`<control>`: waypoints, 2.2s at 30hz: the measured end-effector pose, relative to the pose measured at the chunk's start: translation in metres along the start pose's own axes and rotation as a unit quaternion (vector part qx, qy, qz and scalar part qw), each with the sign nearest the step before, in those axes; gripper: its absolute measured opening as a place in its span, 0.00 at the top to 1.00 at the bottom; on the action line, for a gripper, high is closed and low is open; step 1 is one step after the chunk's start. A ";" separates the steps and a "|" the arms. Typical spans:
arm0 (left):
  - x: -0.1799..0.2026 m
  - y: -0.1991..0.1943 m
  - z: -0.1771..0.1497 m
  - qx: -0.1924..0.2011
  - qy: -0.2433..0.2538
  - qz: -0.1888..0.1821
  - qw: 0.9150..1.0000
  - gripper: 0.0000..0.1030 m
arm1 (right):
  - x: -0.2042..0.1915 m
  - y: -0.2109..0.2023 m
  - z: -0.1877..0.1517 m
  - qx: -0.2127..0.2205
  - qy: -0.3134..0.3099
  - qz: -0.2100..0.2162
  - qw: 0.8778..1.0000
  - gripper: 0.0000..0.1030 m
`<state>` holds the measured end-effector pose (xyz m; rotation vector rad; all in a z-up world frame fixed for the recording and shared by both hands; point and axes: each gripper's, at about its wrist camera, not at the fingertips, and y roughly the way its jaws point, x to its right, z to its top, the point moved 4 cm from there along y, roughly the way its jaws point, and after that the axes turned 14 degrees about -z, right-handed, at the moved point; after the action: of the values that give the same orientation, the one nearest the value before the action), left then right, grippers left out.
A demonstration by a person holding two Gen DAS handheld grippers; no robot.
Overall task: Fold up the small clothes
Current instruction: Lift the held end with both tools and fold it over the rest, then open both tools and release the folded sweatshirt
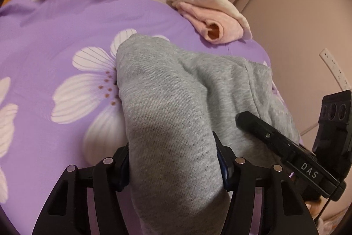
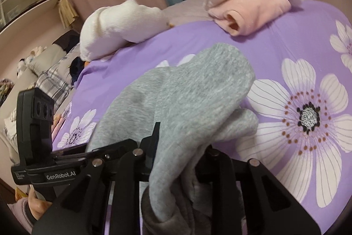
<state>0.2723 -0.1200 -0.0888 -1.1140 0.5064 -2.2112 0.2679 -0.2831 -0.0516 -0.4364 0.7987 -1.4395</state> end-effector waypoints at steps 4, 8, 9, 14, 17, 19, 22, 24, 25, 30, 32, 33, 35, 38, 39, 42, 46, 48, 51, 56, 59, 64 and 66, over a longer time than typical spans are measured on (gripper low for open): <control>-0.005 -0.016 0.000 0.010 0.004 0.010 1.000 0.42 | -0.017 -0.003 0.002 0.008 -0.009 0.010 1.000 0.77; -0.015 -0.034 -0.002 0.019 -0.002 0.022 1.000 0.42 | -0.037 -0.004 -0.001 0.007 -0.023 0.020 1.000 0.77; -0.019 -0.039 -0.003 0.021 -0.004 0.025 0.999 0.42 | -0.043 -0.004 -0.002 0.005 -0.027 0.023 0.999 0.77; -0.037 -0.057 -0.007 0.027 -0.012 0.039 0.999 0.42 | -0.069 0.003 -0.007 -0.003 -0.036 0.038 0.999 0.77; -0.046 -0.066 -0.009 0.028 -0.015 0.047 0.998 0.42 | -0.083 0.008 -0.011 -0.008 -0.040 0.046 0.998 0.76; -0.051 -0.072 -0.012 0.027 -0.017 0.053 0.998 0.42 | -0.090 0.011 -0.014 -0.013 -0.043 0.050 0.998 0.76; -0.057 -0.073 -0.012 0.024 -0.022 0.058 0.998 0.42 | -0.095 0.016 -0.020 -0.021 -0.044 0.053 0.997 0.76; -0.063 -0.071 -0.014 0.019 -0.028 0.060 0.998 0.42 | -0.097 0.021 -0.023 -0.030 -0.042 0.054 0.997 0.76; -0.066 -0.069 -0.015 0.015 -0.031 0.062 0.997 0.42 | -0.098 0.023 -0.024 -0.035 -0.041 0.054 0.997 0.76; -0.070 -0.059 -0.021 -0.004 -0.035 0.073 0.997 0.42 | -0.090 0.034 -0.034 -0.060 -0.028 0.048 0.997 0.74; -0.072 -0.058 -0.024 -0.008 -0.036 0.078 0.996 0.42 | -0.082 0.037 -0.037 -0.070 -0.011 0.046 0.996 0.71; -0.074 -0.059 -0.025 -0.010 -0.040 0.081 0.996 0.42 | -0.076 0.039 -0.039 -0.076 -0.002 0.046 0.996 0.70; -0.077 -0.060 -0.027 -0.014 -0.046 0.082 0.996 0.40 | -0.067 0.042 -0.043 -0.091 0.022 0.048 0.994 0.66; -0.079 -0.064 -0.031 -0.017 -0.046 0.092 0.995 0.34 | -0.051 0.042 -0.048 -0.103 0.049 0.045 0.992 0.52; -0.079 -0.067 -0.033 -0.017 -0.043 0.098 0.994 0.32 | -0.045 0.041 -0.051 -0.107 0.061 0.040 0.992 0.47; -0.075 -0.077 -0.038 -0.015 -0.025 0.117 0.993 0.30 | -0.030 0.033 -0.056 -0.111 0.094 0.041 0.989 0.40; -0.064 -0.097 -0.047 0.000 0.012 0.144 0.989 0.30 | -0.030 -0.001 -0.057 -0.061 0.054 -0.002 0.997 0.40; -0.060 -0.104 -0.055 0.004 0.027 0.154 0.988 0.30 | -0.035 -0.013 -0.061 -0.050 0.029 -0.005 0.998 0.40; -0.063 -0.104 -0.063 -0.001 0.034 0.165 0.986 0.30 | -0.040 -0.014 -0.073 -0.064 0.002 -0.006 0.998 0.40; -0.083 -0.100 -0.071 -0.004 -0.013 0.156 0.988 0.20 | -0.029 0.008 -0.090 -0.096 0.002 -0.045 0.994 0.39; -0.083 -0.105 -0.073 -0.002 -0.037 0.144 0.989 0.20 | -0.024 0.009 -0.090 -0.102 0.012 -0.045 0.994 0.38; -0.052 -0.131 -0.079 0.008 -0.007 0.163 0.987 0.19 | -0.037 -0.028 -0.087 -0.082 -0.006 -0.060 0.995 0.35; -0.039 -0.141 -0.082 0.012 0.002 0.169 0.986 0.14 | -0.044 -0.048 -0.090 -0.072 -0.017 -0.069 0.995 0.26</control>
<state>0.1750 0.0163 -0.0777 -0.9325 0.6189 -1.9198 0.1728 -0.2282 -0.0694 -0.6355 0.8610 -1.5033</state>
